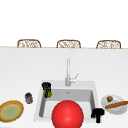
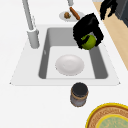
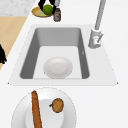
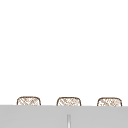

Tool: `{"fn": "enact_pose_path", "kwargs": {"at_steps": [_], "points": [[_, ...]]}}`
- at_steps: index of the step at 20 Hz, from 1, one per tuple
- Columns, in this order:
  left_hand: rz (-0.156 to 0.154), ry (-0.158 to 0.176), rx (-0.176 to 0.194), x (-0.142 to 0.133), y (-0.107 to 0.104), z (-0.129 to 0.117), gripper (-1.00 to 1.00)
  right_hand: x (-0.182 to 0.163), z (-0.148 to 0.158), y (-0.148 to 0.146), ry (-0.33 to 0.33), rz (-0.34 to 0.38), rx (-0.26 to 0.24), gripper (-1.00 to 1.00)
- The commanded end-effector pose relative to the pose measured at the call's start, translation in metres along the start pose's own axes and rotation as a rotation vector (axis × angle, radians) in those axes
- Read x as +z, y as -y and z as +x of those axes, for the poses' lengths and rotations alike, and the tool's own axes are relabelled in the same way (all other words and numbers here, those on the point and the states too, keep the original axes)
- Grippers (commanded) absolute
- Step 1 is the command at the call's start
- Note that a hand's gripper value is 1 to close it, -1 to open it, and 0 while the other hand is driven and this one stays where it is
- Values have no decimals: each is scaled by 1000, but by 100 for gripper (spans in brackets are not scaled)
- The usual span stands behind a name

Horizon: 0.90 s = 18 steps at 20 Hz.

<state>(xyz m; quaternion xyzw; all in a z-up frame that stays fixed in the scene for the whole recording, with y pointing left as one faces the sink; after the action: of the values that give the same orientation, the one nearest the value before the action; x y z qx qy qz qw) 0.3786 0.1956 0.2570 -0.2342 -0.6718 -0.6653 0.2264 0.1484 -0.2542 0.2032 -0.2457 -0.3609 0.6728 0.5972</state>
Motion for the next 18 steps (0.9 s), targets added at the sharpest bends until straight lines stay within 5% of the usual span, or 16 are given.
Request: {"fn": "enact_pose_path", "kwargs": {"at_steps": [1, 18], "points": [[15, 8, 22, 31, -4, 8, 100, 0, 0, 0, 0, 0, 0, 0], [8, 8, 32, 167, -16, 49, 100, 0, 0, 0, 0, 0, 0, 0]]}}
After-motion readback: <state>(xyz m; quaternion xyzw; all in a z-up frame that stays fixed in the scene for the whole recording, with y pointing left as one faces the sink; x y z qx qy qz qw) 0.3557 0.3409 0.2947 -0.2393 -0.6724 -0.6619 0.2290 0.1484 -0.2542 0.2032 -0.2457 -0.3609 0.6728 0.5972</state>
